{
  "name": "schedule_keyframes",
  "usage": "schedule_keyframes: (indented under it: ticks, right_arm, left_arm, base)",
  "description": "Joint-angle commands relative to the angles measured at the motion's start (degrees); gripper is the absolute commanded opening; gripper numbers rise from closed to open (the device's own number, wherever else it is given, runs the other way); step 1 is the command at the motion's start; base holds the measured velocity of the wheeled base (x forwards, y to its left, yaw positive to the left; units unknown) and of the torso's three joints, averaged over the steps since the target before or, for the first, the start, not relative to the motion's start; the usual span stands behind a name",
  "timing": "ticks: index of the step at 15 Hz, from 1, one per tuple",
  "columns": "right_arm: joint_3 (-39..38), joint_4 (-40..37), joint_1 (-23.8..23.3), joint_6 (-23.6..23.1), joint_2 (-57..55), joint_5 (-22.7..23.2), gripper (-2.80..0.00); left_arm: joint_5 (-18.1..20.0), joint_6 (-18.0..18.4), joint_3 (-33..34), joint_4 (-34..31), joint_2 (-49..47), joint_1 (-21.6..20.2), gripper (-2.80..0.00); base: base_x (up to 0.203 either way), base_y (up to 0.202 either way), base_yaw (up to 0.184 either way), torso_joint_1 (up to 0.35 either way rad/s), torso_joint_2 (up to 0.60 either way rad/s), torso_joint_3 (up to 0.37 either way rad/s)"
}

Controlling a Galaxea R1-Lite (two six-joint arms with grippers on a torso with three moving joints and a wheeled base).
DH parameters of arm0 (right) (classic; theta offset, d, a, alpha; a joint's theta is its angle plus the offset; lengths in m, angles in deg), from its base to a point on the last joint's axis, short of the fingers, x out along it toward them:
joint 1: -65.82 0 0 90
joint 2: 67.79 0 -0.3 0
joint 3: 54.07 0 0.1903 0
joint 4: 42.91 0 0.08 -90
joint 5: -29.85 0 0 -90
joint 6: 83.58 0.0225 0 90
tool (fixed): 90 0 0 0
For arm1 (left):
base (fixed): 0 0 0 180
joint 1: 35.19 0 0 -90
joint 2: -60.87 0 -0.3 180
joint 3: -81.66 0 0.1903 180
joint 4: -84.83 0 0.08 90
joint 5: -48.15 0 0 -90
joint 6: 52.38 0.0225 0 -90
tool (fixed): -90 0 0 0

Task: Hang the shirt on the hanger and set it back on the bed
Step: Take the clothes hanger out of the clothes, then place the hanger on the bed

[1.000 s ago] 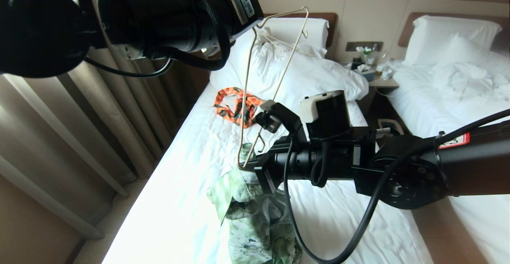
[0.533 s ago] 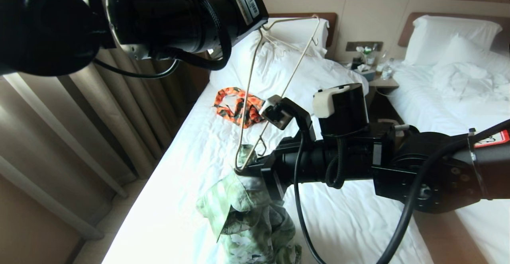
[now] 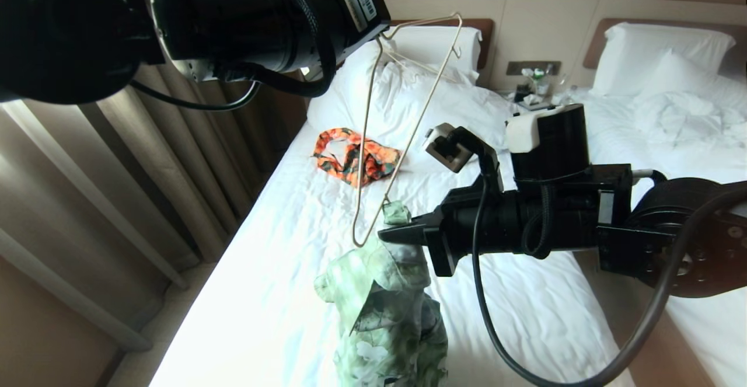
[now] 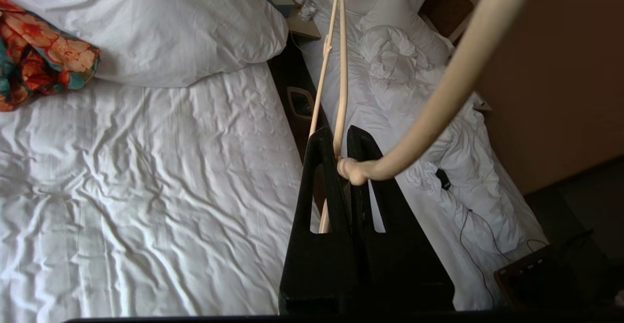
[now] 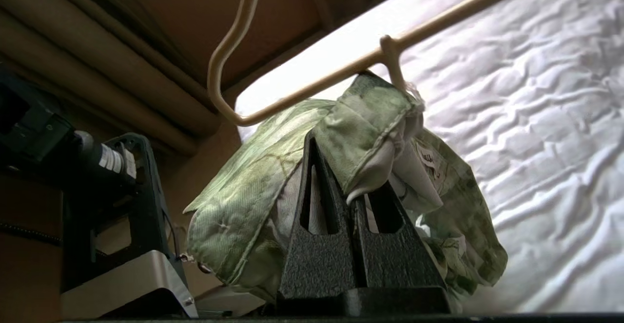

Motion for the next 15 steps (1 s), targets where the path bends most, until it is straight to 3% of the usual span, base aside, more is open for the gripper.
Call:
schedule_keyframes:
  ticks: [1, 2, 3, 4, 8, 13, 14, 15]
  right_arm:
    - [-0.01, -2.21, -1.00, -0.03, 0.59, -3.55, -2.80]
    - [-0.02, -2.28, -1.27, -0.19, 0.23, -4.80, -2.80]
    - [0.02, -2.00, -1.42, -0.20, -0.17, -6.49, -0.16]
    - [0.33, -2.01, -1.57, -0.04, -0.39, -6.71, 0.00]
    - [-0.07, -3.95, -2.54, -0.18, 1.08, -9.17, 0.00]
    - [-2.44, -5.30, -8.29, -0.01, 6.20, -10.75, 0.00]
    - [-3.70, -5.09, -9.97, -0.01, 7.61, -10.69, -2.80]
    - [-4.75, -5.01, -11.91, 0.06, 9.23, -10.49, -2.80]
  left_arm:
    - [-0.08, -0.12, 0.12, -0.10, -0.04, 0.02, -2.80]
    - [-0.08, -0.08, 0.03, -0.13, -0.16, 0.23, -2.80]
    - [-0.08, 0.06, 0.03, -0.14, -0.16, 0.37, -2.80]
    - [-0.17, 0.07, 0.03, -0.14, -0.16, 0.37, -2.80]
    - [-0.43, 0.32, 0.53, -0.22, -0.66, -0.04, -2.80]
    - [-0.52, 0.24, 2.01, -0.14, -1.84, -0.98, -2.80]
    - [-0.58, 0.24, 2.79, -0.07, -2.23, -1.47, -2.80]
    - [-0.53, 0.24, 3.57, 0.01, -2.26, -1.90, -2.80]
  base:
    - [0.000, 0.000, 0.000, 0.000, 0.00, 0.000]
    - [0.000, 0.000, 0.000, 0.000, 0.00, 0.000]
    - [0.000, 0.000, 0.000, 0.000, 0.00, 0.000]
    - [0.000, 0.000, 0.000, 0.000, 0.00, 0.000]
    - [0.000, 0.000, 0.000, 0.000, 0.00, 0.000]
    - [0.000, 0.000, 0.000, 0.000, 0.00, 0.000]
    - [0.000, 0.000, 0.000, 0.000, 0.00, 0.000]
    - [0.000, 0.000, 0.000, 0.000, 0.00, 0.000]
